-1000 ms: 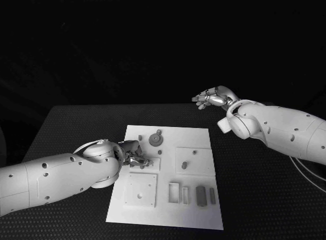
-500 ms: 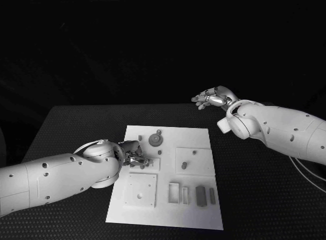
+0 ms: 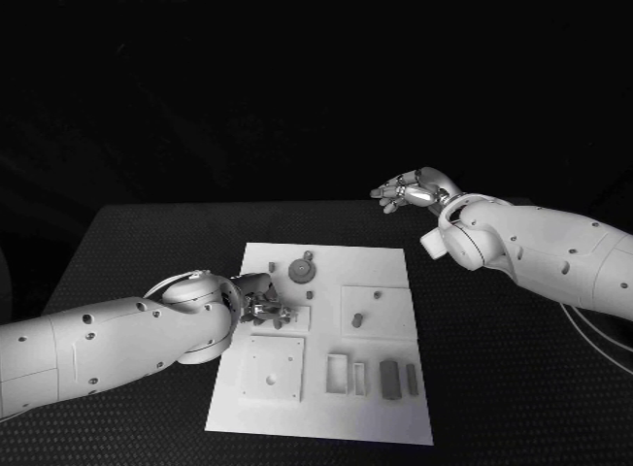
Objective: Assemble the parts on the task board
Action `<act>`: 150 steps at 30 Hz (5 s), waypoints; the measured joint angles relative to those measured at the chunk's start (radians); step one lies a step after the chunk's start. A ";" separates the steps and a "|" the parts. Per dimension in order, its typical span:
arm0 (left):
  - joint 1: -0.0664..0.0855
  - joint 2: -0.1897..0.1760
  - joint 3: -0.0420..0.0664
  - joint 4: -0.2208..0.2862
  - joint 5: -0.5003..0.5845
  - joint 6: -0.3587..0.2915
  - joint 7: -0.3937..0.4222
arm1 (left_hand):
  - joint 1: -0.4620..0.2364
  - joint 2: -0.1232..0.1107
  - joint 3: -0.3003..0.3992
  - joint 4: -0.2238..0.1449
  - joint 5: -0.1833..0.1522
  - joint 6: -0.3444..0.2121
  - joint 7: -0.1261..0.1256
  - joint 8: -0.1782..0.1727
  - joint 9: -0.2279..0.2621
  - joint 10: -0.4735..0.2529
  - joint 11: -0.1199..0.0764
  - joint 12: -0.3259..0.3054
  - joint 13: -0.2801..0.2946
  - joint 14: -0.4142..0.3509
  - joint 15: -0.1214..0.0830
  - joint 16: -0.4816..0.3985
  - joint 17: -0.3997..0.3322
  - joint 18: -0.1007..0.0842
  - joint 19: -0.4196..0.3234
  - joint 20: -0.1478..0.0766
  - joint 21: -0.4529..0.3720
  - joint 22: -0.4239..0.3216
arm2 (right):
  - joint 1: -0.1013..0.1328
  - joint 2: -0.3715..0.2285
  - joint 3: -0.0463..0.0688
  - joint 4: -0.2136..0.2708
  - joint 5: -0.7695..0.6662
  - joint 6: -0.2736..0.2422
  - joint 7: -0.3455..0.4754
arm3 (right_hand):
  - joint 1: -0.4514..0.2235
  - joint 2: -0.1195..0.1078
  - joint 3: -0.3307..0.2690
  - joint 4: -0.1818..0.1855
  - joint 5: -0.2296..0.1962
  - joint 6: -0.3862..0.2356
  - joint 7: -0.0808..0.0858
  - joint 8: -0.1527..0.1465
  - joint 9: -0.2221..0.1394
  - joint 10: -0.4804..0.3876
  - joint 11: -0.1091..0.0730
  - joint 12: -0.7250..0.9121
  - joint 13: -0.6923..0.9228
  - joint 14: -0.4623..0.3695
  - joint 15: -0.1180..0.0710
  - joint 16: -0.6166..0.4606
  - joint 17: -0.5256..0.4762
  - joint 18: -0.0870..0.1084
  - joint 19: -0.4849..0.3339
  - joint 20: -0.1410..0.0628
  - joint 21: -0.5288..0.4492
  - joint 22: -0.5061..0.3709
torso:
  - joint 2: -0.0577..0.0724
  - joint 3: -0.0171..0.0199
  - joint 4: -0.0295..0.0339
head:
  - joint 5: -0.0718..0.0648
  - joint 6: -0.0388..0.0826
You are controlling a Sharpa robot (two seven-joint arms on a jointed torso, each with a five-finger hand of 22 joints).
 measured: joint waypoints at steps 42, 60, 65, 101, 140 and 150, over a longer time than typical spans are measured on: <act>0.001 -0.011 0.002 -0.020 0.019 -0.002 0.028 | 0.047 0.034 0.036 -0.052 -0.008 -0.005 0.002 -0.004 -0.007 0.000 0.000 0.000 -0.011 -0.008 0.014 0.000 -0.009 0.000 0.000 0.000 0.000 0.000 | -0.006 -0.001 0.000 -0.003 0.000 0.003 -0.002 | -0.012 0.004 0.000 0.000 0.004 0.000 0.000 0.000 -0.003 0.000 0.000 0.000 -0.004 0.000 0.000 0.000 -0.001 0.000 0.000 0.000 -0.004 0.003 | 0.000 -0.0014 0.0004 | -0.001 -0.001; 0.002 -0.001 0.002 -0.020 0.006 0.007 0.032 | 0.058 0.027 0.036 -0.052 -0.010 -0.005 0.002 -0.004 -0.007 0.000 0.000 0.000 -0.011 -0.011 0.016 0.000 -0.010 0.000 0.000 0.000 0.000 -0.001 | -0.006 -0.001 0.000 -0.002 0.001 0.004 -0.002 | -0.012 0.004 0.000 0.000 0.004 0.000 0.000 0.000 -0.003 0.000 0.000 0.000 -0.005 0.000 0.000 0.000 -0.001 0.000 0.000 0.000 -0.004 0.004 | 0.000 -0.0006 0.0002 | -0.001 -0.001; 0.002 0.001 0.002 -0.020 -0.012 0.011 0.032 | 0.063 0.029 0.036 -0.053 -0.008 -0.005 0.002 -0.004 -0.006 0.000 0.000 0.000 -0.012 -0.010 0.015 0.000 -0.010 0.000 0.000 0.000 0.000 0.000 | -0.006 -0.001 0.000 -0.001 0.001 0.004 -0.003 | -0.012 0.004 0.000 0.000 0.004 0.000 0.000 0.000 -0.002 0.000 0.000 0.000 -0.005 0.000 0.000 0.000 -0.001 0.000 0.000 0.000 -0.004 0.004 | 0.000 -0.0006 0.0000 | -0.001 -0.002; 0.002 0.003 0.002 -0.015 -0.096 0.012 0.029 | 0.073 0.022 0.035 -0.054 -0.011 -0.002 0.005 -0.006 -0.006 0.000 0.000 0.000 -0.013 -0.004 0.018 0.000 -0.011 0.000 0.000 0.000 0.000 0.000 | -0.006 -0.003 0.000 -0.001 0.002 0.006 -0.003 | -0.016 0.008 0.000 0.000 0.012 0.000 0.000 0.000 -0.004 0.000 0.000 0.000 -0.008 0.001 -0.001 0.000 -0.002 0.000 0.000 0.000 -0.008 0.007 | 0.000 -0.0015 0.0011 | -0.003 -0.002; 0.003 0.008 0.004 -0.013 -0.108 0.031 0.007 | 0.080 0.014 0.019 -0.069 0.145 0.020 -0.004 0.009 -0.007 0.000 0.000 0.000 -0.024 -0.004 0.018 0.008 -0.016 0.000 0.000 0.000 0.004 0.000 | -0.007 -0.003 0.000 -0.002 0.005 0.009 -0.003 | -0.024 0.008 0.000 0.000 0.016 0.000 0.000 0.000 -0.005 0.000 0.000 0.000 -0.011 0.001 -0.001 0.000 -0.002 0.000 0.000 0.000 -0.008 0.008 | 0.000 -0.0005 -0.0003 | 0.001 -0.007; 0.005 0.016 0.005 -0.019 -0.108 0.046 -0.001 | 0.067 0.028 0.007 -0.081 0.167 0.028 -0.004 0.010 -0.010 -0.001 -0.001 0.004 -0.025 -0.002 0.020 0.012 -0.016 0.000 0.000 0.000 0.004 0.000 | -0.007 -0.002 0.000 -0.001 0.005 0.009 -0.003 | -0.024 0.008 0.000 0.000 0.016 0.000 0.000 0.000 -0.006 0.000 0.000 0.000 -0.011 0.001 -0.001 0.000 -0.002 0.000 0.000 0.000 -0.008 0.009 | 0.000 0.0001 -0.0005 | 0.002 -0.007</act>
